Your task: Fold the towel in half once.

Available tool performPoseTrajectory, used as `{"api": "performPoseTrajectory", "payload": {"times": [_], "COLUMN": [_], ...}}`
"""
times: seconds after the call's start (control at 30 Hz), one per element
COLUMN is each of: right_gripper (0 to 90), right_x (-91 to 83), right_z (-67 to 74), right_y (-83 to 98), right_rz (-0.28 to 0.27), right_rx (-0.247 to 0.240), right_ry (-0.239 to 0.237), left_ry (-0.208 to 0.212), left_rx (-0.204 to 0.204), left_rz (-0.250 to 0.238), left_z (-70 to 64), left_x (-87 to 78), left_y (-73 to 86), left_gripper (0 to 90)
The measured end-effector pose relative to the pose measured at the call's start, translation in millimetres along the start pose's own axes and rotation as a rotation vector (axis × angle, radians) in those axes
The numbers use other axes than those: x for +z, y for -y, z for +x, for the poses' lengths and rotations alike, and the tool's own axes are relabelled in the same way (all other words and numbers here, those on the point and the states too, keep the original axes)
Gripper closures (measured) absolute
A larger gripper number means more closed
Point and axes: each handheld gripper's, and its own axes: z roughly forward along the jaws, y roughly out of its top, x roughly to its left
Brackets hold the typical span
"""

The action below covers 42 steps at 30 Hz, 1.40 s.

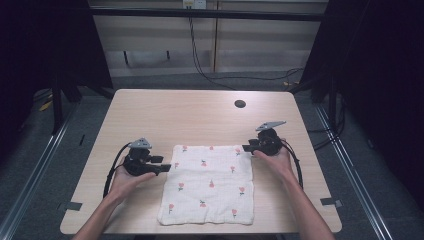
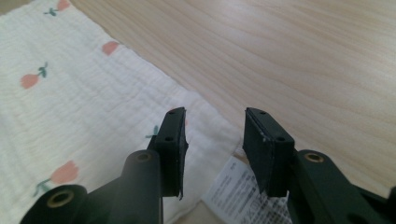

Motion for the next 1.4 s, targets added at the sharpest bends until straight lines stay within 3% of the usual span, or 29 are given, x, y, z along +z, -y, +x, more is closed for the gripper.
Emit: {"api": "performPoseTrajectory", "payload": {"times": [0.17, 0.2, 0.3, 0.37, 0.4, 0.43, 0.47, 0.5, 0.53, 0.6, 0.67, 0.93, 1.1, 1.23, 1.3, 1.37, 1.4], "right_gripper": [58.8, 59.9, 61.5, 67.6, 75.3, 75.3, 81.1, 81.1, 82.8, 84.3, 84.9, 84.8, 84.8, 84.8, 84.8, 84.8, 84.8], "right_x": [8.7, 11.2, 11.6, 11.3, 10.7, 10.7, 9.9, 9.9, 9.9, 10.8, 11.8, 8.7, 6.6, 4.0, 4.7, 3.7, 2.7], "right_z": [-1.5, -1.0, 0.0, 1.3, 1.8, 1.8, 2.0, 2.0, 2.7, 3.6, 5.8, 6.5, 10.4, 9.0, 8.2, 7.2, 7.4], "right_y": [0.3, 1.3, 1.7, 1.3, 1.4, 1.4, 1.8, 1.8, 1.7, 1.7, 1.0, -1.2, 1.7, 3.1, 4.6, 6.4, 6.4], "right_rz": [0.023, 0.041, 0.044, 0.051, 0.057, 0.057, 0.062, 0.062, 0.065, 0.055, 0.043, 0.024, 0.024, -0.008, 0.002, 0.004, -0.007], "right_rx": [0.001, -0.003, -0.009, -0.028, -0.037, -0.037, -0.034, -0.034, -0.026, -0.018, -0.003, -0.012, -0.029, -0.001, -0.001, -0.001, 0.003], "right_ry": [0.006, 0.017, 0.01, 0.018, 0.015, 0.015, 0.018, 0.018, 0.014, 0.015, 0.007, -0.003, -0.005, -0.012, -0.005, -0.004, -0.011], "left_ry": [-0.018, -0.046, -0.049, -0.057, -0.054, -0.049, -0.055, -0.051, -0.041, -0.058, -0.063, -0.065, -0.082, -0.086, -0.12, -0.102, -0.116], "left_rx": [-0.012, -0.008, -0.01, -0.006, -0.008, -0.003, 0.021, 0.048, 0.048, 0.048, 0.021, -0.015, -0.001, 0.014, 0.038, 0.026, 0.054], "left_rz": [-0.007, -0.021, -0.014, -0.023, -0.037, -0.049, -0.043, -0.042, -0.042, -0.037, -0.047, -0.026, 0.012, 0.025, 0.021, 0.028, 0.049], "left_z": [6.7, 7.9, 11.3, 13.3, 13.8, 14.7, 14.1, 13.9, 15.2, 17.3, 22.8, 36.6, 37.6, 35.0, 32.1, 31.2, 29.7], "left_x": [-4.2, -4.3, -4.3, -4.0, -4.3, -4.0, -3.1, -1.2, 2.3, 7.8, 18.2, 42.6, 52.4, 59.0, 60.8, 65.1, 65.7], "left_y": [0.4, -0.6, -3.2, -7.8, -9.4, -11.6, -14.1, -16.6, -19.5, -23.9, -29.6, -36.1, -35.3, -39.4, -41.5, -42.6, -42.7], "left_gripper": [44.7, 43.8, 43.6, 44.0, 49.2, 49.2, 59.1, 59.1, 60.0, 60.1, 60.1, 60.0, 52.7, 53.6, 53.4, 52.8, 53.6]}}
